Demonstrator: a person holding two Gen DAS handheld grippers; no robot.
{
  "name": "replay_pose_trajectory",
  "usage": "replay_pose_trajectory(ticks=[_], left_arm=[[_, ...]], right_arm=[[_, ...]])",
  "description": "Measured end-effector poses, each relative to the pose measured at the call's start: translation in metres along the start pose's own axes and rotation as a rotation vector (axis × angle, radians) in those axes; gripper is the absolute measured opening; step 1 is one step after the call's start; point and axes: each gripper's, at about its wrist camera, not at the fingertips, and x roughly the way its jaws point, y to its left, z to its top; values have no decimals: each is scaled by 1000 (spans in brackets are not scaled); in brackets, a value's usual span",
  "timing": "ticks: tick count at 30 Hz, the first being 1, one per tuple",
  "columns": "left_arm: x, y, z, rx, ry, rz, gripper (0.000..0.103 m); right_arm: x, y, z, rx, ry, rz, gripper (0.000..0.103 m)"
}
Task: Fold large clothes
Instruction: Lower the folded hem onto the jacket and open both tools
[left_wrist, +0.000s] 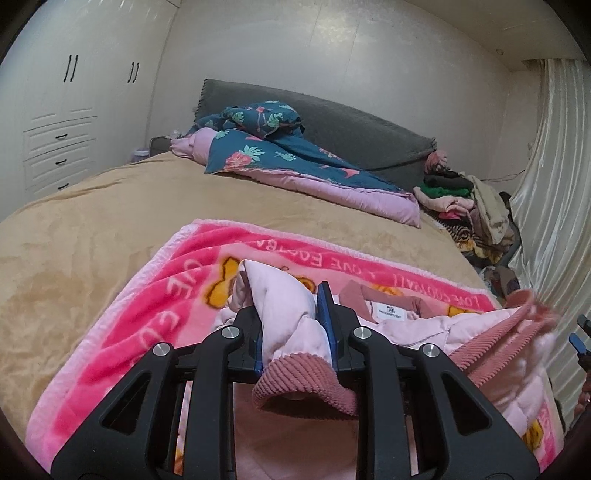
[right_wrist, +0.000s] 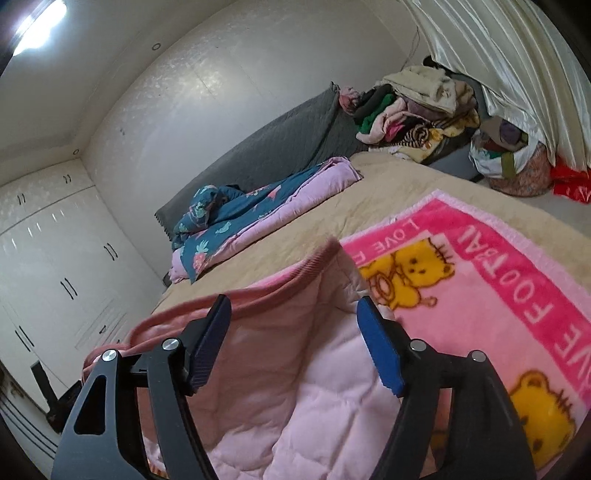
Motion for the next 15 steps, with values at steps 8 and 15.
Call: replay_pose_trajectory(ticks=[8, 15], left_arm=[[15, -2, -8, 12, 12, -27, 22], [16, 1, -9, 26, 12, -46, 23]], right_arm=[[-12, 8, -26, -88, -15, -41, 92], [-8, 8, -66, -137, 44, -95, 93]])
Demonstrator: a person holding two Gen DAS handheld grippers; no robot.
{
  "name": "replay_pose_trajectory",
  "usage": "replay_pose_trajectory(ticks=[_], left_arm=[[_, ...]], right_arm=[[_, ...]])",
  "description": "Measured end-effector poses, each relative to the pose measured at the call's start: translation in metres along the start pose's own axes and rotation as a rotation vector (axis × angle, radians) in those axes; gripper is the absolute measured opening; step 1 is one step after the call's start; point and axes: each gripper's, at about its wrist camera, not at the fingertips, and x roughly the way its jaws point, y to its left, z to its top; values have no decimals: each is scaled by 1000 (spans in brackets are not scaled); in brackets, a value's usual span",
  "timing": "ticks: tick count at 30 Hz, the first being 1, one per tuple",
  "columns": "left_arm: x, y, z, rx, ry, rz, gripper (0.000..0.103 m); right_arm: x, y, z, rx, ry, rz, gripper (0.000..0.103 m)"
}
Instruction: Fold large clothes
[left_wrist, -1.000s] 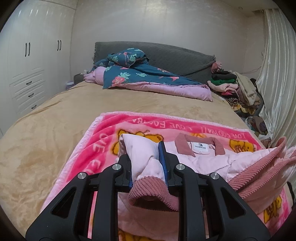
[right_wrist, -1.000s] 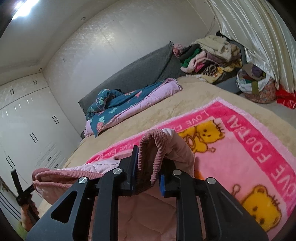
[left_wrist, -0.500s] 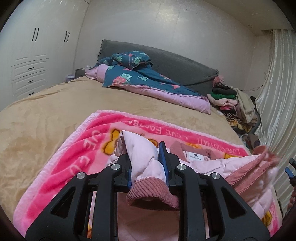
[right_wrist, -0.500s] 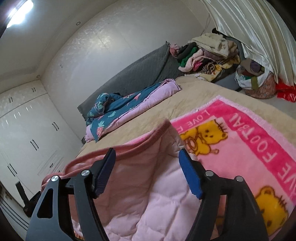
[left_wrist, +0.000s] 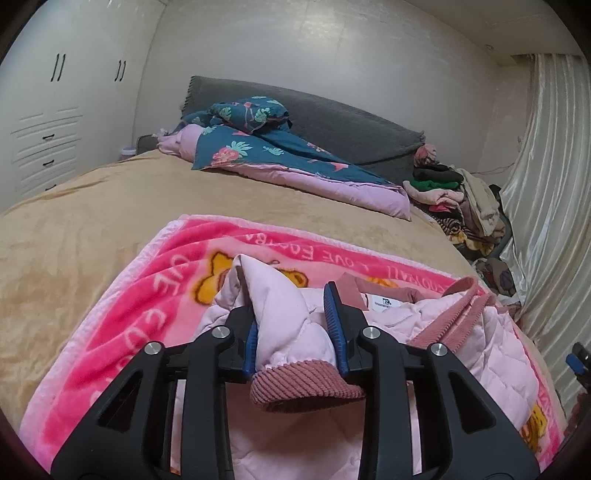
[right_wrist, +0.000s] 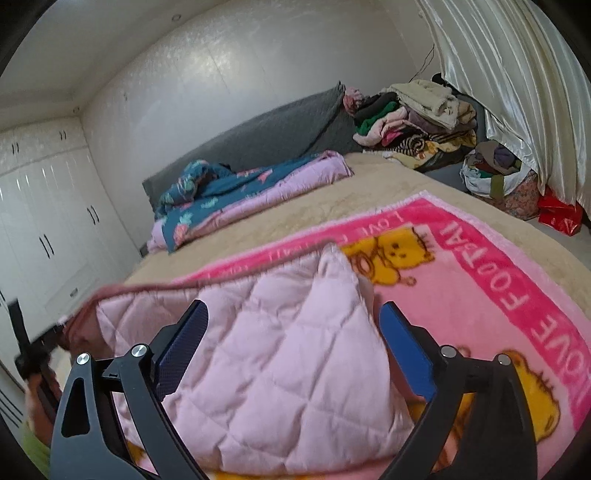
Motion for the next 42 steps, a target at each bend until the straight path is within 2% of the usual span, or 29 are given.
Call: replay_pose_trajectory(ticks=[8, 10, 13, 17, 24, 29, 42], left_arm=[[-4, -5, 3, 9, -5, -27, 32], [-8, -4, 3, 1, -9, -58, 52], [-17, -11, 4, 24, -27, -67, 64], [-31, -25, 5, 70, -57, -94, 76], [-44, -36, -2, 126, -68, -81, 92], [-41, -27, -7, 129, -48, -36, 93], [-39, 25, -31, 46, 27, 66, 94]], right_arm=[[2, 3, -28, -8, 58, -11, 94], [2, 0, -33, 6, 63, -13, 94], [4, -1, -42, 10, 81, -16, 94], [4, -2, -51, 16, 96, -16, 94], [-6, 4, -48, 0, 71, -18, 94], [-14, 9, -45, -16, 51, -10, 96], [-28, -3, -50, 13, 31, -6, 97]])
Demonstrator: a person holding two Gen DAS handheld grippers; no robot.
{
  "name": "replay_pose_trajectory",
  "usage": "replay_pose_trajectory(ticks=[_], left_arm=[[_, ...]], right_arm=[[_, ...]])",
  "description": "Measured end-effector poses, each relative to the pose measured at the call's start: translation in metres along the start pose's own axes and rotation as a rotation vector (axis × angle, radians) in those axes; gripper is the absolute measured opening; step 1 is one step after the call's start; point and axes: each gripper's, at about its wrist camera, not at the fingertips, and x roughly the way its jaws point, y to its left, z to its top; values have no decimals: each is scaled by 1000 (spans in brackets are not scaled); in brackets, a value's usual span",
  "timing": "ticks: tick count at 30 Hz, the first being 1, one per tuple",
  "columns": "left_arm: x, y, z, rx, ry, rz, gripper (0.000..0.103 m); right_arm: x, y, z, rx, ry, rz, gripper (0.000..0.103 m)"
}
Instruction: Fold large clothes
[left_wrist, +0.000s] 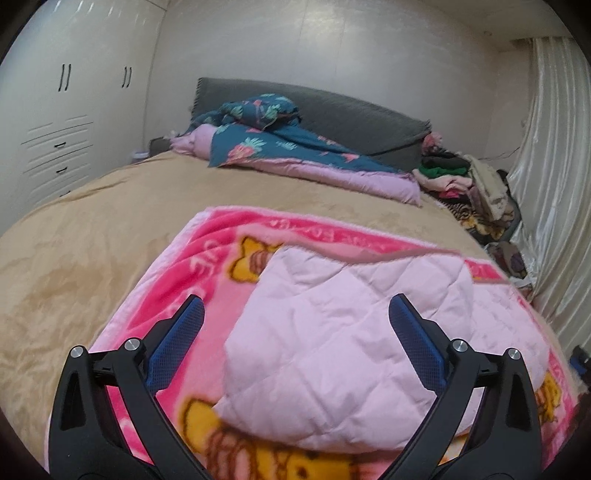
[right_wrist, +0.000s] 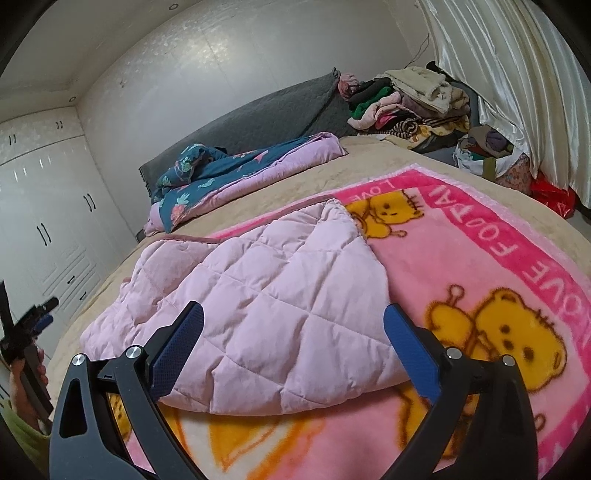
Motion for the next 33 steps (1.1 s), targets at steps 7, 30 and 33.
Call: replay_pose_trajectory(ticks=[7, 30, 33], left_arm=[[8, 8, -29, 10, 68, 3, 94], [76, 51, -72, -171, 261, -140, 90], [73, 37, -71, -77, 247, -123, 62]], right_arm=[[-5, -8, 3, 2, -9, -2, 98], [107, -29, 3, -216, 242, -65, 98], [119, -34, 0, -176, 251, -37, 93]])
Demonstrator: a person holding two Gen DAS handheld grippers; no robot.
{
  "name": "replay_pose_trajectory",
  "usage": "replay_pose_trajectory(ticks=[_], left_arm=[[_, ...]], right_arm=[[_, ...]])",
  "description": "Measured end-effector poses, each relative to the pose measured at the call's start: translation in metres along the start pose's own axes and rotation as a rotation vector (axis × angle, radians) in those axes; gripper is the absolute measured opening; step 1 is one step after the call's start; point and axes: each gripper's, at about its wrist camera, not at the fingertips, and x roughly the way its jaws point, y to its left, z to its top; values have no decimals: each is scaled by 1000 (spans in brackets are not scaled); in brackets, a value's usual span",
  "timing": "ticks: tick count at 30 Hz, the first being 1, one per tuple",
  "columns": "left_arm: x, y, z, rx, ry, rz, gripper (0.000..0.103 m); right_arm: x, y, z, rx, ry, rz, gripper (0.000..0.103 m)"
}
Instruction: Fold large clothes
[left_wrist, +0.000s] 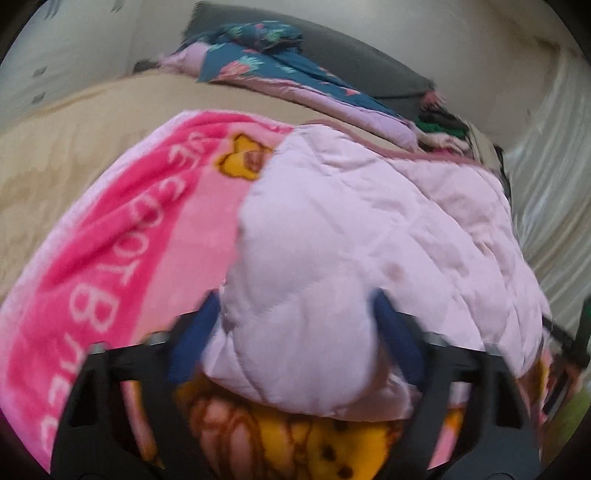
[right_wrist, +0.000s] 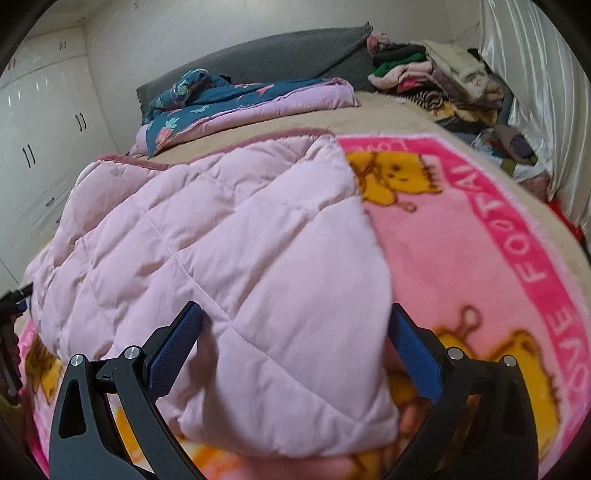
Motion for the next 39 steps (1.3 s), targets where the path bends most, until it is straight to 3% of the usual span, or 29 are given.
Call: replay_pose_trajectory(ticks=[1, 2, 4, 7, 11, 17, 28, 39], left_arm=[[-1, -8, 0, 38, -3, 21, 49], [-2, -15, 0, 69, -11, 29, 43], [-7, -24, 0, 111, -41, 61, 33], [-18, -30, 11, 98, -96, 57, 28], [-22, -40, 38, 103, -175, 70, 26], [7, -44, 62, 89, -169, 124, 25], [54, -33, 71, 69, -104, 149, 25], [61, -28, 67, 47, -68, 140, 26]], right_arm=[[0, 2, -1, 5, -8, 11, 71], [-1, 5, -2, -2, -28, -14, 51], [-9, 9, -3, -10, -62, -14, 31], [-23, 15, 6, 9, -119, -21, 24], [-35, 17, 38, 50, -200, -30, 23], [-4, 19, 75, 82, -197, -90, 22], [45, 9, 70, 102, -122, -172, 22], [67, 3, 64, 129, -98, -209, 23]])
